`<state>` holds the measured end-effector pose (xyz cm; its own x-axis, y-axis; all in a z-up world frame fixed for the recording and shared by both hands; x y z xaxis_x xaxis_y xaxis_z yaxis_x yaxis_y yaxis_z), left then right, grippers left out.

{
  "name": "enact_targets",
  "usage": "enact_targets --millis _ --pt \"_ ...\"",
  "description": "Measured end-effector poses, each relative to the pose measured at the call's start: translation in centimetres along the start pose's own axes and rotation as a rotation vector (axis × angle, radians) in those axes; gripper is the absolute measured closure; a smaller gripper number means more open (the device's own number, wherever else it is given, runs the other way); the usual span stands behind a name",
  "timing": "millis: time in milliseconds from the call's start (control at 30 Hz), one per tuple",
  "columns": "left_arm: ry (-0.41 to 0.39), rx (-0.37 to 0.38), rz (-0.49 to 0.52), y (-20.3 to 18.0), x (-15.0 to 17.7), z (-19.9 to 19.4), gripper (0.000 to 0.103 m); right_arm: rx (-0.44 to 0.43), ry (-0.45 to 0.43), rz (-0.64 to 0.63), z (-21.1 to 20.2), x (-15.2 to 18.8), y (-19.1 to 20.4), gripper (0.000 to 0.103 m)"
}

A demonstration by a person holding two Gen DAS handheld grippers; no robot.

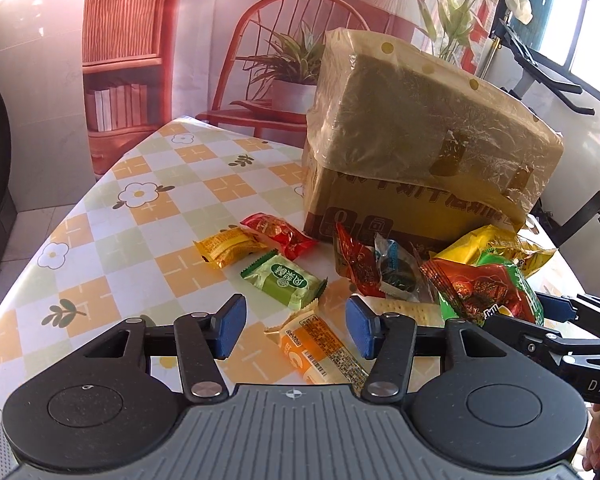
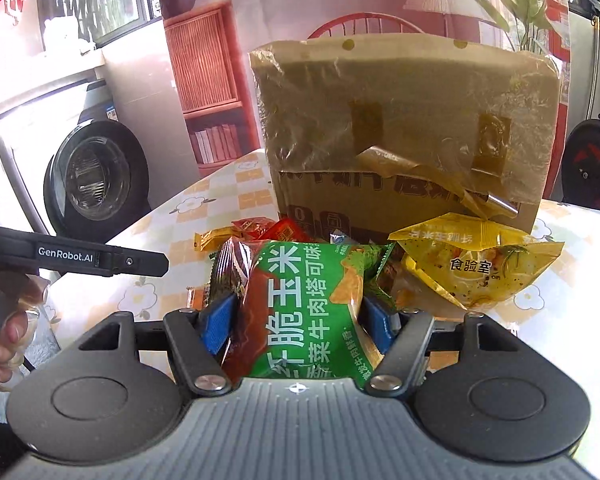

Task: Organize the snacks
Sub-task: 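Grasp the small red snack packet with the left gripper while the right holds the green bag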

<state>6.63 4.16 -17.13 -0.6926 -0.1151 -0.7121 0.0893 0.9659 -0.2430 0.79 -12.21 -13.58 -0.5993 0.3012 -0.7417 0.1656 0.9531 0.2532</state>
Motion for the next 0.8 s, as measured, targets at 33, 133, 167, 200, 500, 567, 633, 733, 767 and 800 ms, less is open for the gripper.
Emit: enact_targets --millis 33,133,167,200,500,567,633,733,767,800 --pt "-0.022 0.002 0.005 -0.1 -0.9 -0.2 0.046 0.000 -0.015 0.012 -0.1 -0.6 -0.4 0.034" --pt "-0.090 0.004 0.020 -0.5 -3.6 -1.0 0.046 -0.004 -0.054 0.031 -0.4 -2.3 -1.1 0.034" --pt "-0.115 0.006 0.022 -0.6 -4.6 -1.4 0.046 -0.012 -0.073 0.039 -0.5 -3.0 -1.3 0.034" --pt "-0.135 0.009 0.022 -0.6 -5.6 -1.7 0.046 -0.023 -0.091 0.049 -0.7 -3.7 -1.4 0.034" --pt "-0.331 0.005 0.070 -2.5 -12.3 -4.0 0.046 0.013 -0.218 0.003 -1.9 -8.1 -2.0 0.034" --pt "-0.376 0.003 0.087 -3.0 -13.4 -4.2 0.046 0.035 -0.204 0.014 -1.5 -7.9 -2.9 0.034" --pt "-0.370 0.007 0.106 -3.7 -13.7 -3.5 0.046 0.059 -0.187 0.005 -1.1 -7.3 -3.3 0.034" --pt "-0.294 0.027 0.130 -4.2 -12.5 -0.9 0.046 0.089 -0.153 -0.010 -0.6 -6.0 -3.6 0.034" --pt "-0.259 0.034 0.141 -4.3 -11.7 0.2 0.046 0.098 -0.147 -0.010 -0.5 -5.7 -3.8 0.034" --pt "-0.224 0.037 0.146 -4.3 -10.8 1.5 0.046 0.115 -0.142 -0.015 -0.4 -5.4 -3.9 0.034"
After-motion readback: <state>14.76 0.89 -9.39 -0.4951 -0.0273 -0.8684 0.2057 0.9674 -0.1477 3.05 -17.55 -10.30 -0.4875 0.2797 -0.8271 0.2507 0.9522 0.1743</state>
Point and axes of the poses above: each gripper's, at about its wrist camera, not at the fingertips, and z roughly the way its jaws point, y to its left, x to its underside, the point moved 3 cm from there along z, roughly the way its jaws point, and after that the axes turned 7 degrees about -z, right-handed, at the moved point
